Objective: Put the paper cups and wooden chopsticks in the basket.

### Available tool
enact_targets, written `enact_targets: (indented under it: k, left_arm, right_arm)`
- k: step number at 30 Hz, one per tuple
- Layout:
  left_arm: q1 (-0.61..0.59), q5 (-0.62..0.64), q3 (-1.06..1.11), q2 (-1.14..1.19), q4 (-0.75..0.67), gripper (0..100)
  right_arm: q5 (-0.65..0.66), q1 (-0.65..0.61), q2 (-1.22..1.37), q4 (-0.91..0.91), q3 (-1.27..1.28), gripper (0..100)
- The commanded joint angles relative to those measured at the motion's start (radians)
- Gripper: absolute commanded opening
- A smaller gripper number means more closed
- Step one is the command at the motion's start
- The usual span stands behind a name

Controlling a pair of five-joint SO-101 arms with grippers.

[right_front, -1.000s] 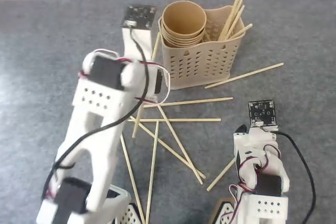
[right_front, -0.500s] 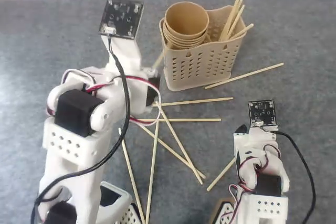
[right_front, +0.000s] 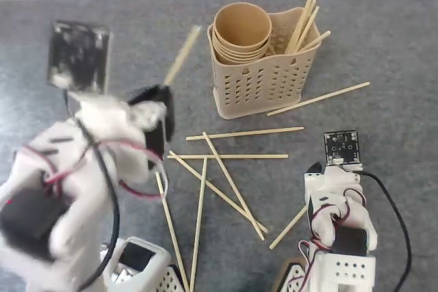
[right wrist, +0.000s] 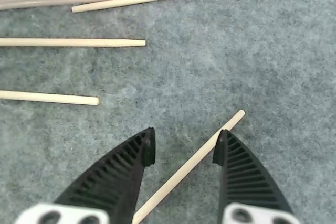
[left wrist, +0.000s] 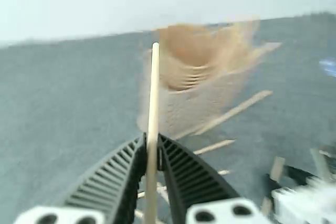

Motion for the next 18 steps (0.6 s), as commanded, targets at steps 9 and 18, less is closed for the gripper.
enact_targets:
  k: [9,18]
  left_arm:
    - [0.104,0.186,-0.027,0.069,-0.347,1]
    - [0.193,0.454,0.205,0.063,-0.893,1]
  right_arm:
    - [0.012,0.005,-0.008,-0.004,0.018,18.7]
    - [0.012,0.005,-0.008,-0.004,0.018,18.7]
